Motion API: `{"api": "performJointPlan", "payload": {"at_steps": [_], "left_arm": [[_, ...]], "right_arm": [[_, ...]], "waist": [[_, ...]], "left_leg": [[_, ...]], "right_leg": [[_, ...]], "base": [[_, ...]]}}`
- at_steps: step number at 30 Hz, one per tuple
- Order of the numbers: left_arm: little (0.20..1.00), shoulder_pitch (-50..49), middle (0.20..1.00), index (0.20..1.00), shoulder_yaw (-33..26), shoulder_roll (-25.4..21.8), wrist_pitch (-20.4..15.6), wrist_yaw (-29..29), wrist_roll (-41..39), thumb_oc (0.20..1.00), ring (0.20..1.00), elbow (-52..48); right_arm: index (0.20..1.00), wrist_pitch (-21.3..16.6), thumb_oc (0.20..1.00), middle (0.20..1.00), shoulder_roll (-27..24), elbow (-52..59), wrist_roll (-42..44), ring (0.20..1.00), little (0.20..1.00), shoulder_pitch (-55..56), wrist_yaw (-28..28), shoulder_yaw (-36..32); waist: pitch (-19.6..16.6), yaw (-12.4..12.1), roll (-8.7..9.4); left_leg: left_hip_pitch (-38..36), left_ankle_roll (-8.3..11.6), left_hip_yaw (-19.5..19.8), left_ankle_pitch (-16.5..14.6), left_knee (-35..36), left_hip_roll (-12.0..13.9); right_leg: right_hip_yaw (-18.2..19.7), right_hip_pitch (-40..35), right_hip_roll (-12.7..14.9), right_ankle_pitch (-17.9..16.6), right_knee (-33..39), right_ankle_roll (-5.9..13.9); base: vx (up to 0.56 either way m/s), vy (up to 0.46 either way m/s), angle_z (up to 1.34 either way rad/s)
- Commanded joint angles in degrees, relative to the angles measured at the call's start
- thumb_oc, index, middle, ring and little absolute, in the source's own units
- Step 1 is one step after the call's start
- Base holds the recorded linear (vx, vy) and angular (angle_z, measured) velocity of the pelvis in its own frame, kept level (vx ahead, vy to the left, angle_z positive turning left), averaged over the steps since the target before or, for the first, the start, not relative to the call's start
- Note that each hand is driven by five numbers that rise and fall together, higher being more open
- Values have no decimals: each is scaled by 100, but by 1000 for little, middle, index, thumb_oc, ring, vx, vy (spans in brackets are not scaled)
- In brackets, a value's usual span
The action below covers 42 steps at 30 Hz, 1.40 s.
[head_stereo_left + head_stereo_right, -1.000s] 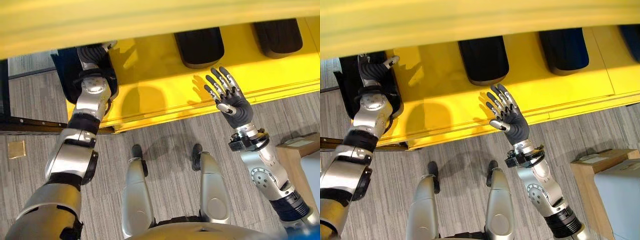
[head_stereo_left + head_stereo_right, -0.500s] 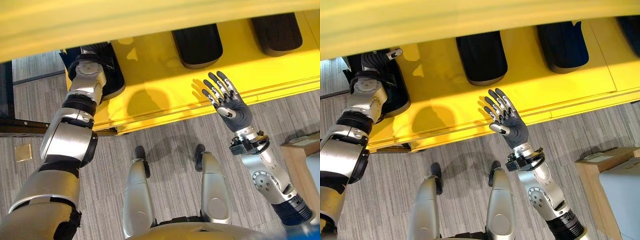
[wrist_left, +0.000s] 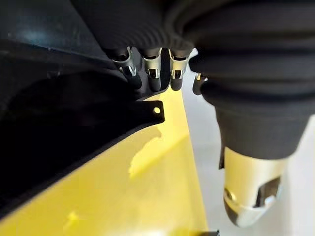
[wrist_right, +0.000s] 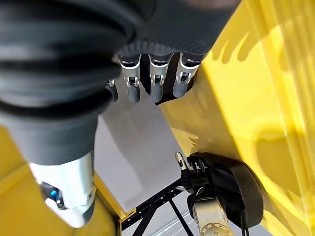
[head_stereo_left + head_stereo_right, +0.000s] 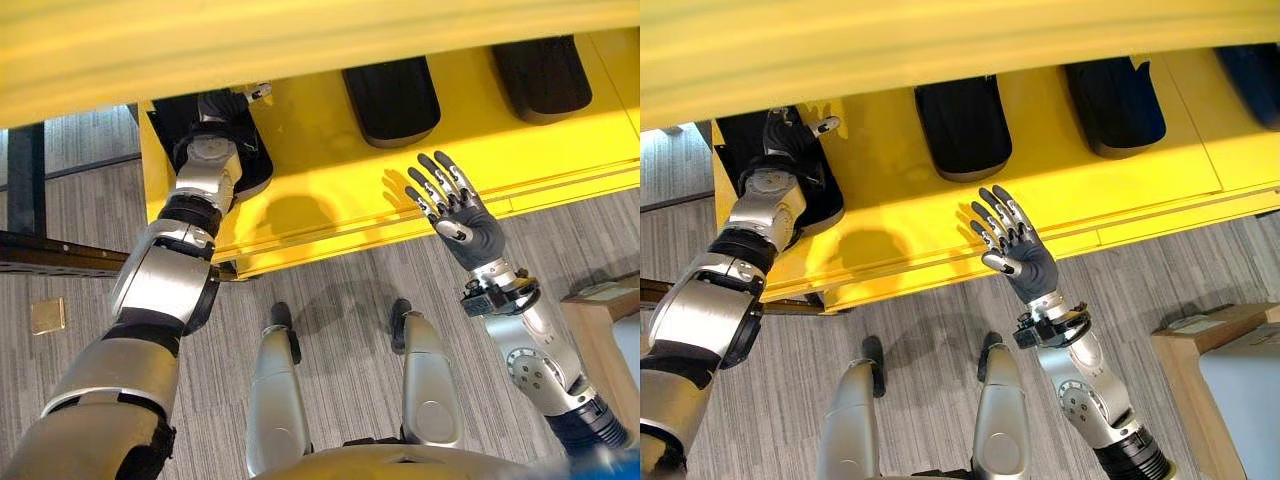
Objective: Move parts from the plastic box to the shelf.
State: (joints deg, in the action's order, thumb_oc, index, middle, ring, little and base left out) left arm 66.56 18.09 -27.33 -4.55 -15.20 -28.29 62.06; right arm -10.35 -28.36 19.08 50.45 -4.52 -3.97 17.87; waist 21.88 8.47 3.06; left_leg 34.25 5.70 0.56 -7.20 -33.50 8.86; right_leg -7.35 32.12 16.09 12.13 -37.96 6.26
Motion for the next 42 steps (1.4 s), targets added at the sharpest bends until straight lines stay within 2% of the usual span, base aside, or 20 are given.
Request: {"api": "performJointPlan", "payload": {"at_steps": [1,4,5,9,10,11,12,13,16,17,19,23,24,25,31,33,34,38,40,42], "left_arm": [[1000,-83,1000,1000,43,272,154,128,234,1000,1000,270],[1000,-53,1000,1000,49,336,142,97,290,1000,1000,255],[1000,-45,1000,1000,50,335,141,95,292,1000,1000,251],[1000,-19,1000,1000,127,282,111,58,410,1000,1000,123],[1000,-10,1000,1000,134,277,103,52,411,1000,1000,98],[1000,-9,1000,1000,146,270,107,58,448,1000,1000,92],[1000,0,1000,1000,148,268,105,58,449,1000,1000,89],[1000,-4,1000,1000,160,251,107,59,475,1000,1000,72],[1000,17,1000,1000,202,186,110,54,644,1000,1000,11],[1000,11,1000,1000,239,150,119,41,805,1000,1000,-10],[1000,30,1000,1000,303,75,130,12,1012,1000,1000,-104],[1000,3,1000,1000,391,15,167,-22,1329,1000,1000,-145],[1000,27,1000,1000,425,1,170,-42,1422,1000,1000,-199],[1000,17,1000,1000,424,3,172,-42,1422,1000,1000,-196],[1000,27,1000,1000,627,35,238,-97,1985,1000,1000,-407],[1000,-27,1000,1000,692,79,266,-77,2191,1000,1000,-469],[1000,-32,1000,1000,701,86,269,-71,2222,1000,1000,-484],[1000,-54,1000,1000,728,103,293,-22,2339,1000,1000,-468],[1000,-42,1000,1000,744,103,296,-13,2370,1000,1000,-484],[1000,-45,1000,1000,772,61,302,27,2476,1000,1000,-509]], "right_arm": [[1000,-200,1000,1000,-71,452,123,1000,1000,-75,-150,-341],[1000,-190,1000,1000,-93,474,125,1000,1000,-31,-188,-359],[1000,-191,1000,1000,-92,477,124,1000,1000,-37,-188,-366],[1000,-206,1000,1000,-113,491,125,1000,1000,54,-209,-424],[1000,-204,1000,1000,-115,499,126,1000,1000,68,-219,-432],[1000,-198,1000,1000,-112,491,133,1000,1000,85,-226,-419],[1000,-200,1000,1000,-110,494,133,1000,1000,78,-225,-425],[1000,-196,1000,1000,-117,490,132,1000,1000,94,-234,-425],[1000,-177,1000,1000,-138,504,131,1000,1000,116,-288,-454],[1000,-175,1000,1000,-146,497,135,1000,1000,148,-305,-459],[1000,-183,1000,1000,-163,507,136,1000,1000,146,-331,-481],[1000,-177,1000,1000,-171,514,151,1000,1000,179,-367,-493],[1000,-179,1000,1000,-176,519,141,1000,1000,176,-372,-509],[1000,-178,1000,1000,-178,517,141,1000,1000,183,-372,-503],[1000,-168,1000,1000,-176,529,175,1000,1000,227,-432,-542],[1000,-165,1000,1000,-175,528,202,1000,1000,266,-460,-569],[1000,-157,1000,1000,-175,534,197,1000,1000,264,-466,-578],[1000,-140,1000,1000,-184,531,216,1000,1000,289,-493,-569],[1000,-136,1000,1000,-184,536,209,1000,1000,293,-496,-576],[1000,-131,1000,1000,-199,540,234,1000,1000,320,-517,-585]], "waist": [[99,82,122],[89,92,133],[96,92,130],[78,90,135],[83,91,130],[74,90,127],[81,91,125],[73,90,127],[70,92,121],[54,85,121],[58,82,112],[54,70,106],[57,72,101],[54,69,103],[62,77,112],[68,78,114],[73,82,113],[58,91,113],[60,98,110],[44,101,105]], "left_leg": [[56,-167,-32,25,-121,113],[6,-127,-23,-152,-185,128],[66,-167,-41,13,-126,120],[23,-138,-21,-164,-197,132],[85,-180,-37,2,-137,120],[32,-142,-24,-167,-204,126],[92,-181,-40,-1,-144,117],[38,-145,-24,-174,-210,122],[105,-186,-32,-10,-152,106],[45,-147,-15,-179,-222,114],[112,-188,-28,-5,-158,106],[60,-146,-20,-172,-234,108],[126,-186,-39,1,-170,96],[64,-147,-24,-171,-237,107],[118,-188,-44,1,-161,103],[64,-157,-31,-184,-252,118],[131,-197,-46,-20,-200,109],[90,-161,-43,-196,-278,128],[152,-200,-58,-29,-220,121],[99,-161,-48,-201,-287,129]], "right_leg": [[146,-358,-56,-240,254,12],[176,-386,-70,-99,182,52],[149,-331,-62,-240,238,12],[198,-356,-80,-109,179,52],[173,-293,-72,-252,232,14],[199,-340,-81,-113,165,53],[173,-285,-74,-254,222,13],[198,-335,-81,-113,160,52],[171,-271,-72,-249,211,12],[198,-326,-73,-108,148,53],[172,-264,-64,-249,204,13],[209,-310,-71,-102,124,49],[182,-247,-60,-247,181,8],[209,-304,-67,-101,118,48],[194,-236,-54,-257,185,15],[234,-276,-79,-110,114,55],[214,-216,-74,-253,173,15],[251,-255,-82,-114,109,49],[225,-205,-76,-256,172,9],[251,-251,-82,-118,107,48]], "base": [[0,0,0],[4,1,-2],[0,0,0],[1,1,0],[70,-5,-3],[-82,14,-3],[69,-8,-2],[-84,11,1],[16,1,0],[-87,12,-1],[-44,6,1],[16,-2,0],[69,-8,0],[-82,8,1],[-2,0,0],[33,-4,-3],[-3,0,-5],[-1,0,-2],[-39,3,0],[39,-8,0]]}}
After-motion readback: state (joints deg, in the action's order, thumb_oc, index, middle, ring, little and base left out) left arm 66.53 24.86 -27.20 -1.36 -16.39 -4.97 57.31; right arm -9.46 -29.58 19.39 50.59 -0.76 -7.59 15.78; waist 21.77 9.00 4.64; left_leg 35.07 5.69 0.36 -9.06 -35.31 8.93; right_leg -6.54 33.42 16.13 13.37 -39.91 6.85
